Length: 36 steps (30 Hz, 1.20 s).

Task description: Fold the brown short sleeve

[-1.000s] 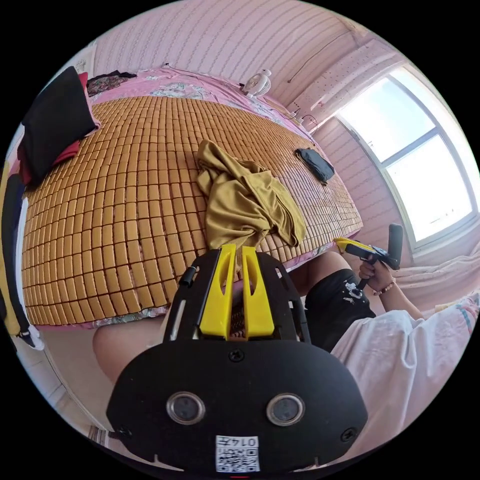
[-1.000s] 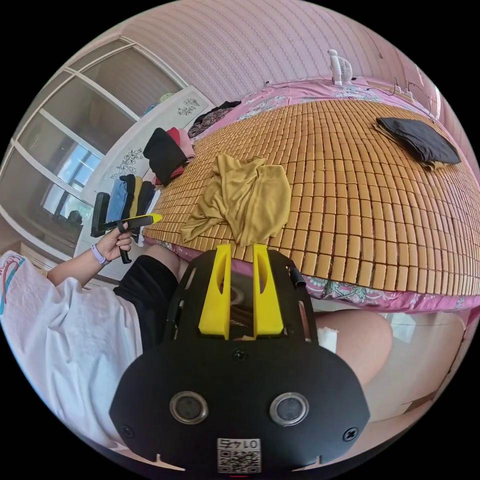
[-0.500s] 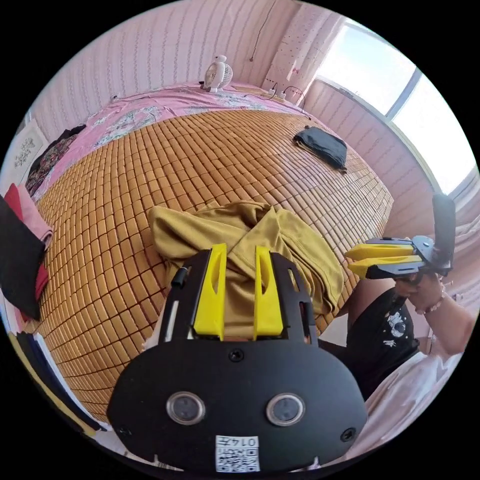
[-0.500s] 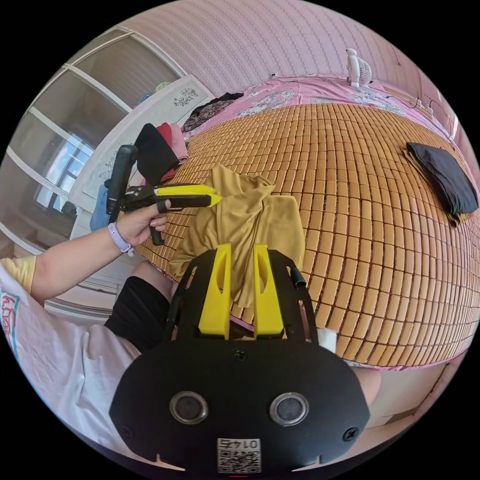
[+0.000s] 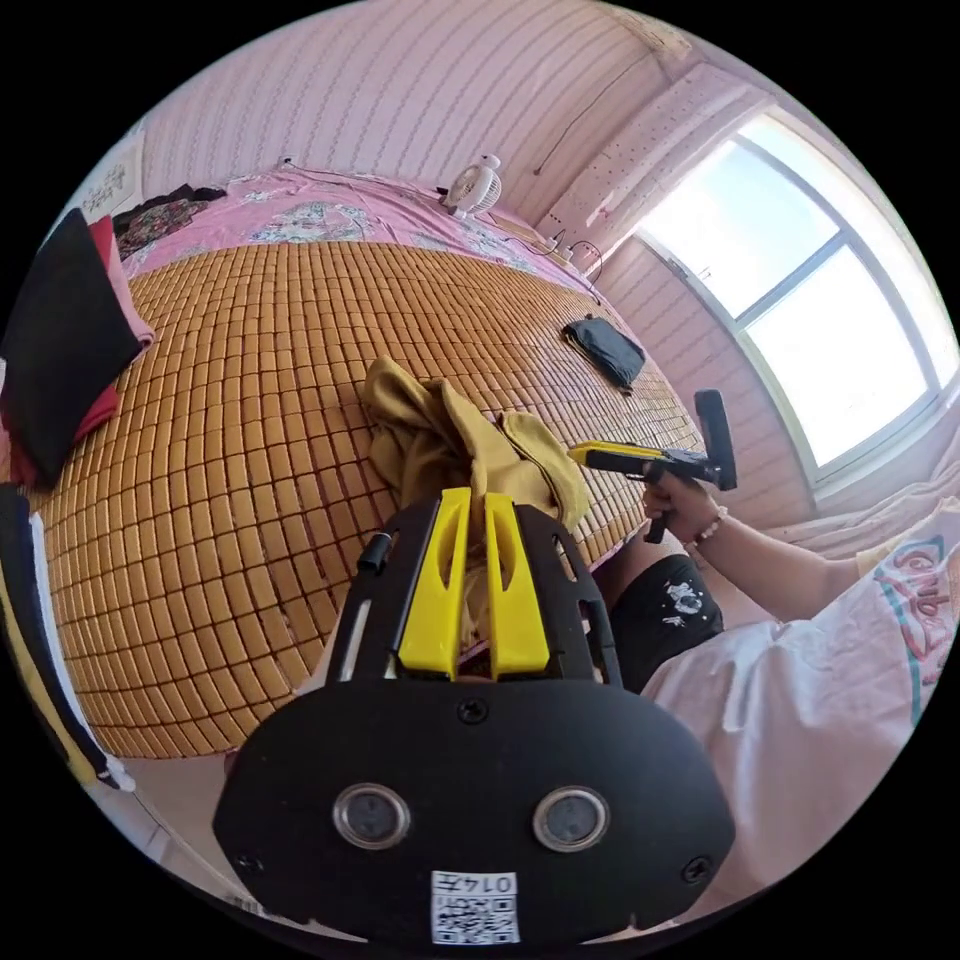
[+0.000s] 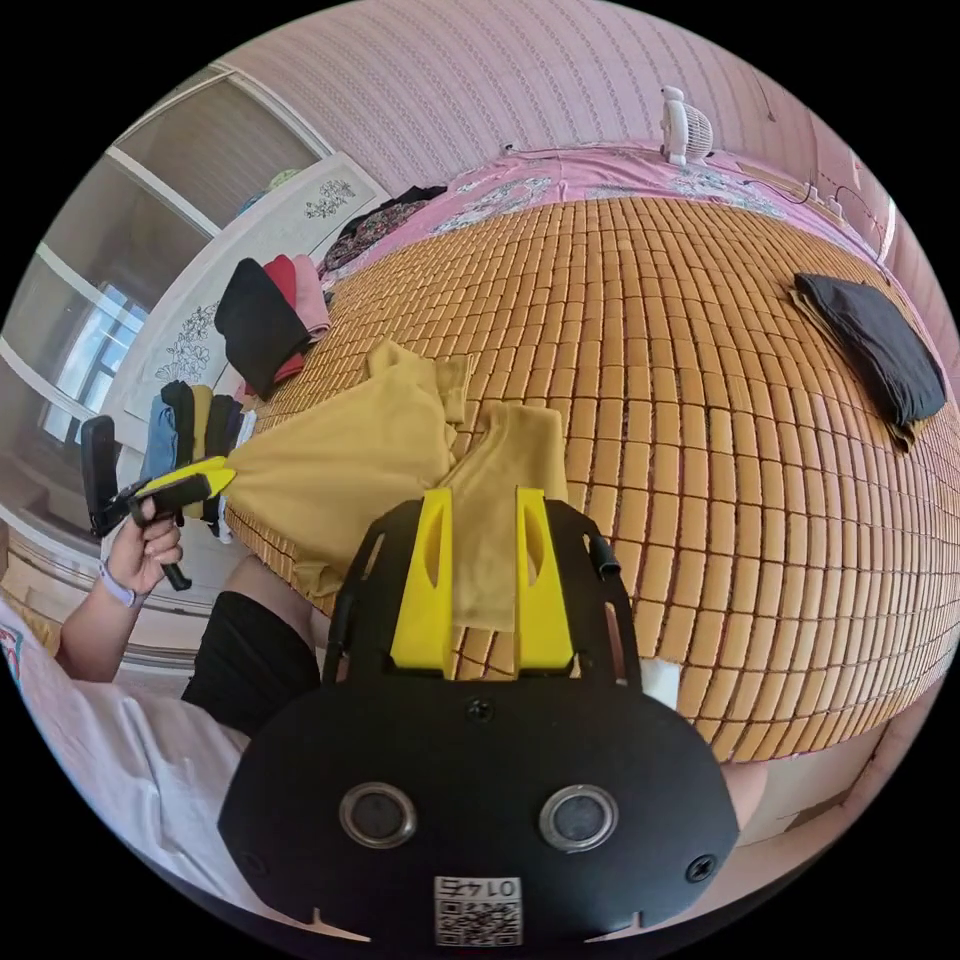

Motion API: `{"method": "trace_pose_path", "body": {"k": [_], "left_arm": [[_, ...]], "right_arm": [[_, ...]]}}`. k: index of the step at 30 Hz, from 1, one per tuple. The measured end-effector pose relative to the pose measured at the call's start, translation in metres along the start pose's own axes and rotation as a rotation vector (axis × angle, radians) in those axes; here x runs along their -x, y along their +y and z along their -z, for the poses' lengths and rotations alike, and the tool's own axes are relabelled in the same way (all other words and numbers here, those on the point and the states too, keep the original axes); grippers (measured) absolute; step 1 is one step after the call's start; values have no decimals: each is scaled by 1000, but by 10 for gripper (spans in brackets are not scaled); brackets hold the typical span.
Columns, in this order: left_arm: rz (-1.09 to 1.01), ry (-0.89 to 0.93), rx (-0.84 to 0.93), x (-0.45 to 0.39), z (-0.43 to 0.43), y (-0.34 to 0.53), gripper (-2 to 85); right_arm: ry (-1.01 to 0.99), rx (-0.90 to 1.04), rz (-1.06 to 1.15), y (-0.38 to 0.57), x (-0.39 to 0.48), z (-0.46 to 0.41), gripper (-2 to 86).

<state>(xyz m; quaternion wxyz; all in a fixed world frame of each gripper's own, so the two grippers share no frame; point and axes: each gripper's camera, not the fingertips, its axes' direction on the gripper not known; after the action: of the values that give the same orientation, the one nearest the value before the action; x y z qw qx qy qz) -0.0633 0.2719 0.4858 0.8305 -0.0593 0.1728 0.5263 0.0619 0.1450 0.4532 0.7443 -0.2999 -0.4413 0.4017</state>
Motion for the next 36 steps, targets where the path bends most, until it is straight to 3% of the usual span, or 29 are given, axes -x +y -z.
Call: {"method": "trace_pose_path", "body": {"k": [3,6,8,12,17,21,25,27,32,36], "left_arm": [[43,23,-8,-1,13,26,18],[51,11,-6,-9,22,44,17],[47,1,-16,-15,28,52,15],[50,-25,-69,-18,49,63,10],[34,-74,-209,-16,89,49,7],[-4,-87,-349,-21,132,29,6],[-20,-64,-384,-27,146,40,7],[-4,-13,-308,-27,128,60,9],[114,-30,-59,-10,72,107,11],[253,-13,-17,8,59,134,12]], "right_arm": [[-5,-14,-42,-32,16,-22,135],[101,103,-28,-57,27,-61,129],[203,114,82,-58,35,-69,15],[83,213,58,-67,15,-61,-1],[-278,-135,-86,-81,-30,41,-3],[-322,-313,-5,-88,-33,111,-3],[-289,-449,59,-38,-41,151,1],[-256,-405,-15,1,-60,140,6],[-95,-31,-277,94,-106,78,55],[-34,-14,-243,99,-91,76,73]]}}
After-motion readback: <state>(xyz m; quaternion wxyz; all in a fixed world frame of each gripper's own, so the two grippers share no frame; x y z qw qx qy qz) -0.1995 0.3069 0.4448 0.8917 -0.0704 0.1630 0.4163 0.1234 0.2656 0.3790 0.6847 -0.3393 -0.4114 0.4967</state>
